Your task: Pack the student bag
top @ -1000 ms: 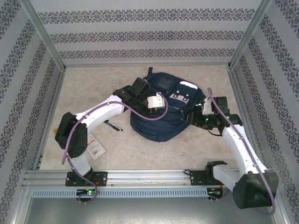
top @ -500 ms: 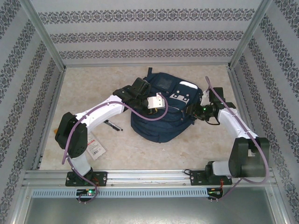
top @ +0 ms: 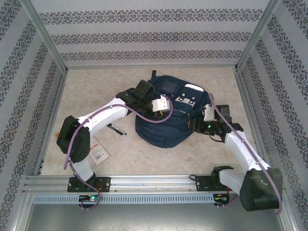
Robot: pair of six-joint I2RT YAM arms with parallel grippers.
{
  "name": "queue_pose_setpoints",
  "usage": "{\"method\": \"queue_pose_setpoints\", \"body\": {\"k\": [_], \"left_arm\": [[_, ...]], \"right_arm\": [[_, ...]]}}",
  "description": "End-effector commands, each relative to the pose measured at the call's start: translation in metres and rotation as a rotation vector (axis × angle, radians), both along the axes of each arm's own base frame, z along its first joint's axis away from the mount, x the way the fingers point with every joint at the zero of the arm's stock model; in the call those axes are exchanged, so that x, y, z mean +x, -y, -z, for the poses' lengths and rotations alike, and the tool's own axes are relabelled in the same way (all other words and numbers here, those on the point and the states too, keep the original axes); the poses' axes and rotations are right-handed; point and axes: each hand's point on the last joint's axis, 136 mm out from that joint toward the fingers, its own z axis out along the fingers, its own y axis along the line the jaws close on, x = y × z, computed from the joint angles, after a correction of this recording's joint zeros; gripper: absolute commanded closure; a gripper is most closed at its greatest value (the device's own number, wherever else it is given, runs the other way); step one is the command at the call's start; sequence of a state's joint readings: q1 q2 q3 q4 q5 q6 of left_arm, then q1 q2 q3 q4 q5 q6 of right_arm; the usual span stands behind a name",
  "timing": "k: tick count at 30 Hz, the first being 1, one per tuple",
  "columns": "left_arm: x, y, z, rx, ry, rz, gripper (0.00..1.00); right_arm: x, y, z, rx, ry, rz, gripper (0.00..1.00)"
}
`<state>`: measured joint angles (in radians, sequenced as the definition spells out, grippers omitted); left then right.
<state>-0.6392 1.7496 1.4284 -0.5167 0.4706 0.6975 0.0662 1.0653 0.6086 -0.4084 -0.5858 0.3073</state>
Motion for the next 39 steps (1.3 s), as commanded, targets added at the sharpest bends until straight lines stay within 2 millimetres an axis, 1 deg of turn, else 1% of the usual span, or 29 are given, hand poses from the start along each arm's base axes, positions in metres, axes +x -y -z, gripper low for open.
{"method": "queue_pose_setpoints", "body": {"k": [1, 3, 5, 7, 9, 11, 14, 19, 21, 24, 28, 30, 32, 35, 37, 39], "left_arm": [[-0.001, 0.014, -0.031, -0.137, 0.002, 0.036, 1.0], [-0.004, 0.015, -0.034, -0.162, -0.003, 0.042, 1.0], [-0.005, 0.015, -0.036, -0.173, -0.002, 0.043, 1.0], [-0.004, 0.013, -0.038, -0.174, -0.004, 0.039, 1.0], [-0.004, 0.012, -0.04, -0.177, -0.009, 0.04, 1.0], [-0.005, 0.011, -0.043, -0.184, -0.008, 0.043, 1.0], [-0.006, 0.011, -0.047, -0.193, -0.005, 0.045, 1.0], [-0.006, 0.01, -0.046, -0.192, -0.009, 0.045, 1.0], [-0.008, 0.009, -0.045, -0.19, -0.008, 0.051, 1.0], [-0.008, 0.008, -0.045, -0.191, -0.003, 0.054, 1.0], [-0.006, 0.007, -0.046, -0.193, -0.001, 0.049, 1.0], [-0.004, 0.006, -0.048, -0.198, 0.002, 0.043, 1.0], [-0.003, 0.006, -0.049, -0.203, 0.004, 0.039, 1.0], [-0.002, 0.006, -0.051, -0.212, 0.005, 0.039, 1.0], [-0.002, 0.007, -0.05, -0.214, 0.001, 0.041, 1.0], [-0.002, 0.007, -0.05, -0.214, 0.0, 0.042, 1.0]], "right_arm": [[0.001, -0.016, -0.01, 0.02, 0.119, -0.107, 0.63], [0.003, -0.02, -0.015, 0.026, 0.127, -0.141, 0.61], [0.007, -0.023, -0.022, 0.027, 0.163, -0.171, 0.57], [0.011, -0.026, -0.029, 0.029, 0.209, -0.192, 0.55], [0.009, -0.035, -0.038, 0.047, 0.281, -0.262, 0.55], [0.006, -0.043, -0.043, 0.067, 0.316, -0.31, 0.55], [0.002, -0.049, -0.046, 0.083, 0.326, -0.341, 0.55], [0.001, -0.048, -0.045, 0.081, 0.322, -0.331, 0.55], [-0.004, -0.048, -0.048, 0.084, 0.317, -0.328, 0.55], [-0.004, -0.045, -0.047, 0.081, 0.315, -0.313, 0.54], [-0.004, -0.045, -0.056, 0.118, 0.324, -0.313, 0.5], [-0.001, -0.044, -0.058, 0.132, 0.315, -0.291, 0.45], [0.0, -0.046, -0.059, 0.145, 0.306, -0.296, 0.43], [0.001, -0.048, -0.057, 0.175, 0.263, -0.308, 0.47], [0.003, -0.05, -0.053, 0.199, 0.221, -0.307, 0.54], [0.003, -0.051, -0.05, 0.221, 0.171, -0.301, 0.65]]}}
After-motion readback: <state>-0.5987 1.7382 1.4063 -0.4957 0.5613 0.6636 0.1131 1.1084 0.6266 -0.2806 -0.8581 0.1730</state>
